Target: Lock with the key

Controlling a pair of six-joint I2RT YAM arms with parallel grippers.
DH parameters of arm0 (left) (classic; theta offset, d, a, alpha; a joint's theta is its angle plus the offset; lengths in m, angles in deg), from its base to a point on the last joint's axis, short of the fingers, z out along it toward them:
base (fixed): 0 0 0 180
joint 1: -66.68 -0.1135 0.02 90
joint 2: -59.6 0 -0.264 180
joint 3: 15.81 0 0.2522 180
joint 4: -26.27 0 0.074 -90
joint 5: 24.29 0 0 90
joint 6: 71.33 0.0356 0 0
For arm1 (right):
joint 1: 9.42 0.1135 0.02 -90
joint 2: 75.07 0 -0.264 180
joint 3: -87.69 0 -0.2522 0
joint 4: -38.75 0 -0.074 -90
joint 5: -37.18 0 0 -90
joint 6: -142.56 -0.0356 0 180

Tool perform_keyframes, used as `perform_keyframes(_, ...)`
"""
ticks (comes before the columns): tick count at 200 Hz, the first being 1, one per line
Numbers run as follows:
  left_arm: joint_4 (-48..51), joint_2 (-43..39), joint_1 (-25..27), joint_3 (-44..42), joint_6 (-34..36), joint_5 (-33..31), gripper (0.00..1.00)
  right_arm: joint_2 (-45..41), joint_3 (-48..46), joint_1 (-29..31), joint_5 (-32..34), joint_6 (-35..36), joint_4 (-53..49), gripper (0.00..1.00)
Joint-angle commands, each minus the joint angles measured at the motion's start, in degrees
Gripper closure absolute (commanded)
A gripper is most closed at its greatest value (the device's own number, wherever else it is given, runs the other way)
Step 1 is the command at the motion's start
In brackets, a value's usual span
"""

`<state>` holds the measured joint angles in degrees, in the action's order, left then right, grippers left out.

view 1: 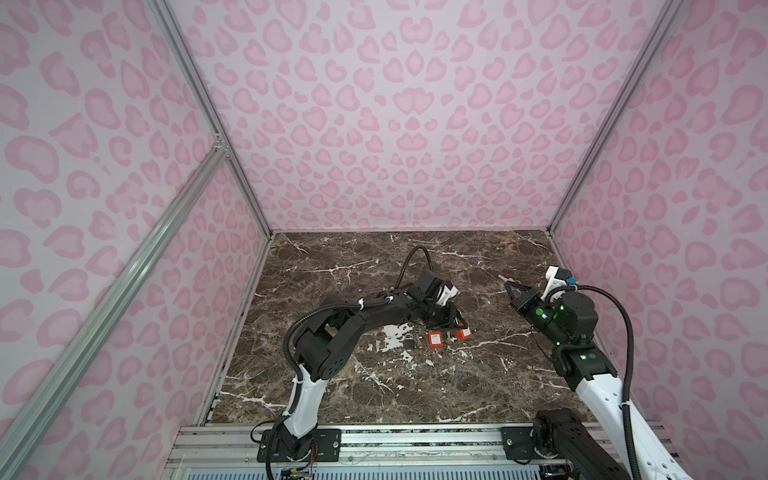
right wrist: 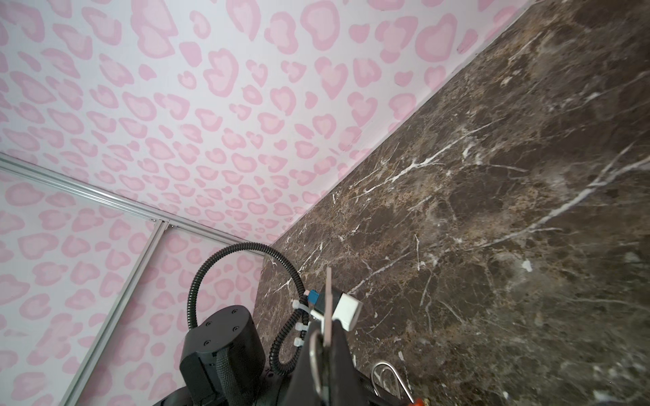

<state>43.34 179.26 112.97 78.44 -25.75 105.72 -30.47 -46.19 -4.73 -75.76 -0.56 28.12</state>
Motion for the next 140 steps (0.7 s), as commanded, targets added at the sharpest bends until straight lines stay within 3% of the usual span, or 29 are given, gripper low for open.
perform_keyframes(1,4.0,2.7,0.9,3.2,1.9,1.1,0.97,-0.3,-0.3,-0.4,-1.2,0.5,-0.1,1.00)
perform_keyframes(140,8.4,6.9,1.4,6.1,2.9,-0.7,0.96,-0.6,-2.0,-0.8,-1.9,-0.6,1.5,1.00)
